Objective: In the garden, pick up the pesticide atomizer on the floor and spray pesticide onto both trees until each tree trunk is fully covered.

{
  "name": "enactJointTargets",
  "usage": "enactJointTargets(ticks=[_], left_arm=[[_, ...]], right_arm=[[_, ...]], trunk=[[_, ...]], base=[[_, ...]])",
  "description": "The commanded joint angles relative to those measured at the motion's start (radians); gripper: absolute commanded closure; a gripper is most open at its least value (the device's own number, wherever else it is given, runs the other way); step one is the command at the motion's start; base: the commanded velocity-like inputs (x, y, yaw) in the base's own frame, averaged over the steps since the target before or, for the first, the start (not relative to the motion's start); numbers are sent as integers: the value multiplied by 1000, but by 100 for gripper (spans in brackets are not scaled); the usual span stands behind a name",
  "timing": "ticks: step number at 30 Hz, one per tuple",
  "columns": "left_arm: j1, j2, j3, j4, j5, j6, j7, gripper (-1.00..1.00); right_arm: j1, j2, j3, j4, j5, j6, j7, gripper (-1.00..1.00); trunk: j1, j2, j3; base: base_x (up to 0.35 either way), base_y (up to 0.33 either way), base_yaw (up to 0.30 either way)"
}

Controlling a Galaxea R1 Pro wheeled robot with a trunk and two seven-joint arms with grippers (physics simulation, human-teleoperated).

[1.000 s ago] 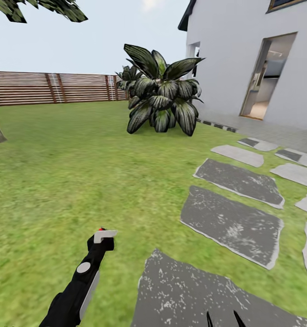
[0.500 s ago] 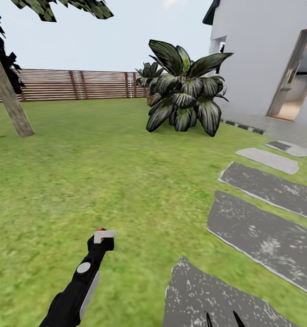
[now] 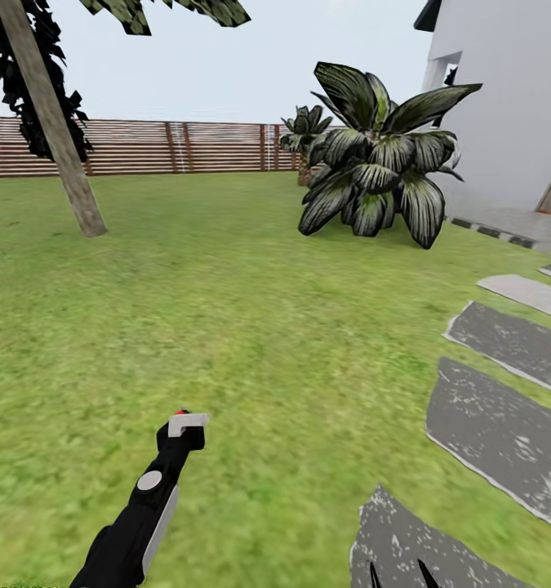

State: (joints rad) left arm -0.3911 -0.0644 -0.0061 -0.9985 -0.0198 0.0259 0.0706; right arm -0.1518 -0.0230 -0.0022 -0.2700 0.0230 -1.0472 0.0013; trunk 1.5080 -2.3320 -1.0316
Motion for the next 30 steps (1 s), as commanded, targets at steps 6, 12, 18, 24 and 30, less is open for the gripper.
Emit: enactJointTargets(ticks=[6, 12, 18, 24, 30], left_arm=[[0, 0, 0, 0, 0, 0, 0, 100], [0, 0, 2, 0, 0, 1, 0, 100], [0, 0, 1, 0, 0, -1, 0, 100], [0, 0, 1, 1, 0, 0, 0, 100], [0, 0, 0, 6, 0, -1, 1, 100]], right_arm=[[0, 0, 1, 1, 0, 0, 0, -100], [0, 0, 1, 1, 1, 0, 0, -100], [0, 0, 2, 1, 2, 0, 0, -100], [0, 0, 2, 2, 2, 0, 0, -100], [0, 0, 2, 2, 3, 0, 0, -100]], trunk=[[0, 0, -7], [0, 0, -13], [0, 0, -20], [0, 0, -26], [0, 0, -32]], base=[[181, 279, 221], [185, 279, 221], [187, 279, 221], [205, 270, 224], [236, 236, 225]])
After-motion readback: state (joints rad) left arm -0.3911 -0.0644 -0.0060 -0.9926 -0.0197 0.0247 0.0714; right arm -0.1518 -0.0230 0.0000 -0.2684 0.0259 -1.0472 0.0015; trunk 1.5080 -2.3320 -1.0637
